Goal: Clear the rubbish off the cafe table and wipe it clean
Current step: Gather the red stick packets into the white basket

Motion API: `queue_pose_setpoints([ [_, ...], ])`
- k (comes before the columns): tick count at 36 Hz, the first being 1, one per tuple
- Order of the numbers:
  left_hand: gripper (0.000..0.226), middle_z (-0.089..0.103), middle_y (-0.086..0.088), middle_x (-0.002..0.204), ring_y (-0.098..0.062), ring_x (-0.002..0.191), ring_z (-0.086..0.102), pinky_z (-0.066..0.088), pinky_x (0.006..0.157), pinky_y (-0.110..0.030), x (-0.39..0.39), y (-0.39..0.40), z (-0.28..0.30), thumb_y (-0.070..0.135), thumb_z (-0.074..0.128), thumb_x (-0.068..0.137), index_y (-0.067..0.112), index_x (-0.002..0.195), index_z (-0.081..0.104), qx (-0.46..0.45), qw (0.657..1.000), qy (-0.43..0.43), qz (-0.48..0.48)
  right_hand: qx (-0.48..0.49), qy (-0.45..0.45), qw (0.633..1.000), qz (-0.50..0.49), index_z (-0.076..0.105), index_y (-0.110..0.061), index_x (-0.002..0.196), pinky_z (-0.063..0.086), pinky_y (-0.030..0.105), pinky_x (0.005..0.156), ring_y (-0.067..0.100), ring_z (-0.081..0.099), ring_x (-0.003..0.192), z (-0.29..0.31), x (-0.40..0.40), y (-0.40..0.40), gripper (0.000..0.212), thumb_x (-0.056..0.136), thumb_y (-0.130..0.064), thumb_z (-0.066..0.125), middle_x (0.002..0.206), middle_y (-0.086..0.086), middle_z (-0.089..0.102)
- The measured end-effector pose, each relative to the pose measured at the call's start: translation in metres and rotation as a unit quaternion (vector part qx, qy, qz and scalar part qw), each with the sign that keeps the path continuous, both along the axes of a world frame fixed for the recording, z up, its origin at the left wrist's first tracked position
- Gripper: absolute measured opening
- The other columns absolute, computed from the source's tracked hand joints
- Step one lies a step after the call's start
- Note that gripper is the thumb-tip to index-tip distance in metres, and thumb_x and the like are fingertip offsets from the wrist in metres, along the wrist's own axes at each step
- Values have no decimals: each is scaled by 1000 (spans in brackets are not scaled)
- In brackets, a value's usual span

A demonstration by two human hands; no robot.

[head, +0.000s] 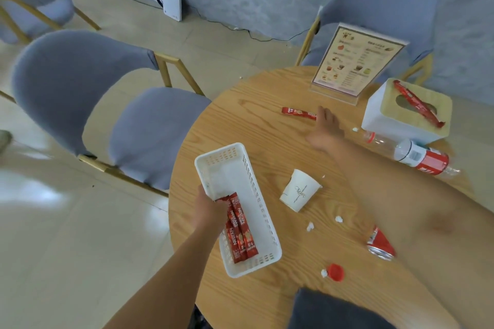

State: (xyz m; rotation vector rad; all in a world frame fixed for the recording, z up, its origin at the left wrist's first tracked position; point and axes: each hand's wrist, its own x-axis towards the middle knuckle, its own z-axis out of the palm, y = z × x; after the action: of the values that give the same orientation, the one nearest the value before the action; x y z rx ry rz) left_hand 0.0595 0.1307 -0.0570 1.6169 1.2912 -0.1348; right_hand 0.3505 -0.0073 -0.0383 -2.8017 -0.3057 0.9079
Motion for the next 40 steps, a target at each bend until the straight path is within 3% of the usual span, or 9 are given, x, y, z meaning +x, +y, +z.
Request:
queue_pose_setpoints([
  [4, 27, 71, 5, 83, -16, 70, 72, 56, 55, -35, 2, -1, -4, 20, 50, 83, 31, 108, 53, 8, 1000, 2, 5, -24, -14, 999, 32, -5, -18, 159, 14, 54, 121, 28, 3, 153, -11, 12, 8, 87, 97, -35, 53, 167, 5, 2],
  [7, 28, 71, 6, 81, -16, 68, 72, 62, 58, -41, 2, 0, -6, 21, 47, 81, 32, 106, 54, 10, 1000, 10, 12, -67, -56, 994, 68, 26, -15, 153, 26, 53, 113, 34, 30, 143, -20, 10, 11, 68, 97, -45, 52, 155, 10, 33],
  [12, 30, 71, 6, 83, -18, 70, 73, 64, 64, -48, 1, 0, -6, 19, 46, 81, 34, 106, 52, 3, 1000, 6, 15, -71, -82, 993, 43, 50, -16, 126, 36, 46, 101, 33, 49, 122, -29, -8, 15, 30, 96, -16, 51, 119, 10, 61],
  [15, 31, 71, 6, 87, -18, 73, 73, 64, 66, -48, 0, -1, -3, 19, 47, 82, 37, 107, 50, -3, 1000, 1, 23, -34, -34, 999, -4, 59, -12, 113, 46, 34, 72, 27, 62, 83, -28, -20, 11, 21, 94, -14, 53, 82, 4, 60],
  [18, 31, 69, 6, 92, -17, 77, 71, 63, 71, -47, 2, -1, 0, 18, 47, 85, 36, 111, 48, -4, 1000, 7, 27, 21, 15, 996, -90, 62, -6, 103, 39, 29, 52, 24, 59, 70, -24, -26, 7, 16, 92, -17, 56, 78, 7, 60],
  [24, 38, 67, 4, 97, -19, 82, 69, 62, 74, -48, 2, -1, 2, 14, 47, 85, 35, 116, 45, -15, 999, 10, 34, 137, 58, 966, -210, 64, -6, 102, 48, 30, 59, 26, 65, 82, -9, -35, 3, 19, 86, -14, 64, 90, 10, 66],
  [30, 37, 67, 5, 97, -19, 84, 69, 62, 76, -48, -1, 3, 0, 18, 50, 85, 34, 118, 43, -28, 999, 7, 22, 220, 101, 942, -231, 68, 3, 95, 41, 21, 38, 14, 56, 42, 27, -53, 0, 20, 78, -3, 75, 75, 16, 69],
  [38, 29, 67, 5, 96, -19, 80, 70, 62, 71, -48, -2, 6, -6, 26, 48, 84, 32, 113, 45, -29, 1000, -5, 7, 362, 341, 805, -323, 58, -1, 100, 60, 32, 55, 28, 70, 62, 68, -114, 4, 20, 93, -17, 68, 77, 20, 68],
  [40, 30, 67, 5, 95, -19, 79, 70, 62, 71, -48, 0, 7, -10, 27, 48, 83, 30, 113, 47, -26, 1000, -6, 0, 373, 362, 796, -310, 61, 1, 102, 61, 32, 58, 27, 71, 66, 70, -126, 4, 18, 93, -13, 68, 79, 20, 71],
])
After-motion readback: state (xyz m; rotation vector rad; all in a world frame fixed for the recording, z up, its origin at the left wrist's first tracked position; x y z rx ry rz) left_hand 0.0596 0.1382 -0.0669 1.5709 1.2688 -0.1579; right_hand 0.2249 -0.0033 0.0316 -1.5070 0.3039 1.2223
